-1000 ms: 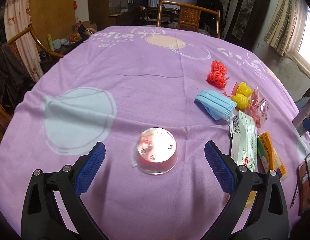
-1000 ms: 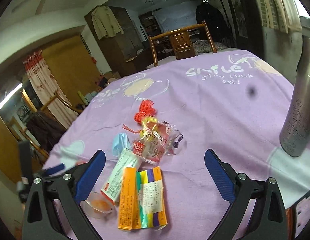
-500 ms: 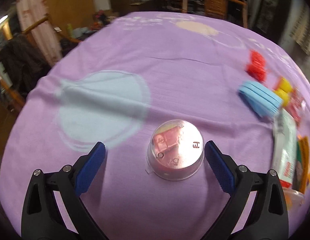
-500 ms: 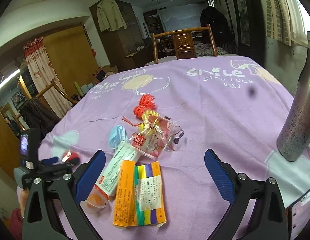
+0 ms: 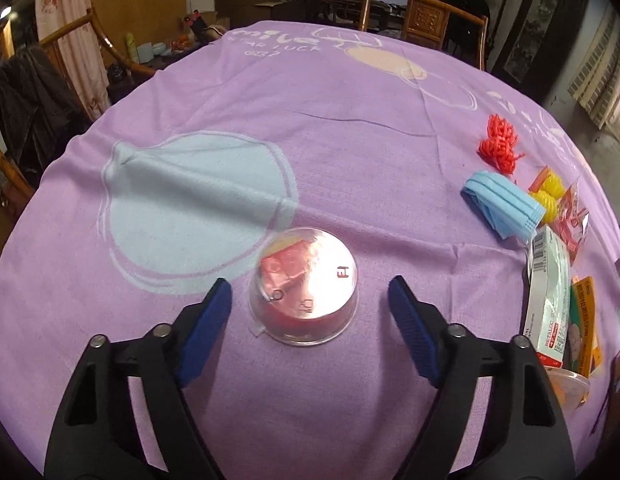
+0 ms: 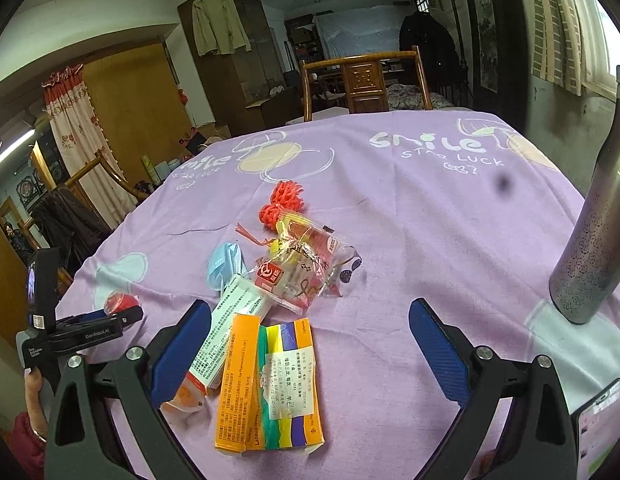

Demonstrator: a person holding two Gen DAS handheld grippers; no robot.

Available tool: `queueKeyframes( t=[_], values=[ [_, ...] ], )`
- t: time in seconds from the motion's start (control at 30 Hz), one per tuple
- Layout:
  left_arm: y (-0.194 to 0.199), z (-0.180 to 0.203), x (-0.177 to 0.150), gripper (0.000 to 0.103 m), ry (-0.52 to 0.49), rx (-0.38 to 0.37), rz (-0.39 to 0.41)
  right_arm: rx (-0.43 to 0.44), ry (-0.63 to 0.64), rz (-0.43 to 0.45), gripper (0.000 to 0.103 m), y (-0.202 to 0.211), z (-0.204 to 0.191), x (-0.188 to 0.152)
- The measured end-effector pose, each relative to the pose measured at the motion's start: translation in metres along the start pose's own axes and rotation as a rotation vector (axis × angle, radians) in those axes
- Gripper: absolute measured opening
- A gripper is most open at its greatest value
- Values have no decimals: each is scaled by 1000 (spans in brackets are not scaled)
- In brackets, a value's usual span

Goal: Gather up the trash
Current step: 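Close the left tool around the clear red jelly cup, then grasp the orange medicine box and paper ticket with the right tool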

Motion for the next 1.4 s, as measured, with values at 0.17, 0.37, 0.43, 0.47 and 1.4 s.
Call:
queueKeyframes(
  t=[0.17, 0.37, 0.43, 0.47, 1.4],
  values=[
    [14, -8, 1, 54, 40, -79, 38, 11, 0, -26, 98, -5, 0, -2],
    [33, -4, 6, 54, 32, -119, 118, 9, 32, -126, 98, -23, -6, -10],
    [32, -2, 7, 54, 24, -114, 114, 16, 42, -166, 98, -31, -9, -14],
    [31, -2, 7, 54, 23, -113, 112, 14, 53, -185, 98, -35, -11, -17],
    [40, 0, 5, 54, 14, -133, 143, 100, 88, -91, 53, -16, -28, -15]
  ],
)
Point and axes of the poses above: each gripper's, at about its wrist camera, not at the fingertips, and y roughly against the way its jaws point, z to its right, x to its top, the point moved 3 cm from there along -y, roughly the way its jaws point, and after that the axes turned 3 degrees about -z, right-handed, at the moved point
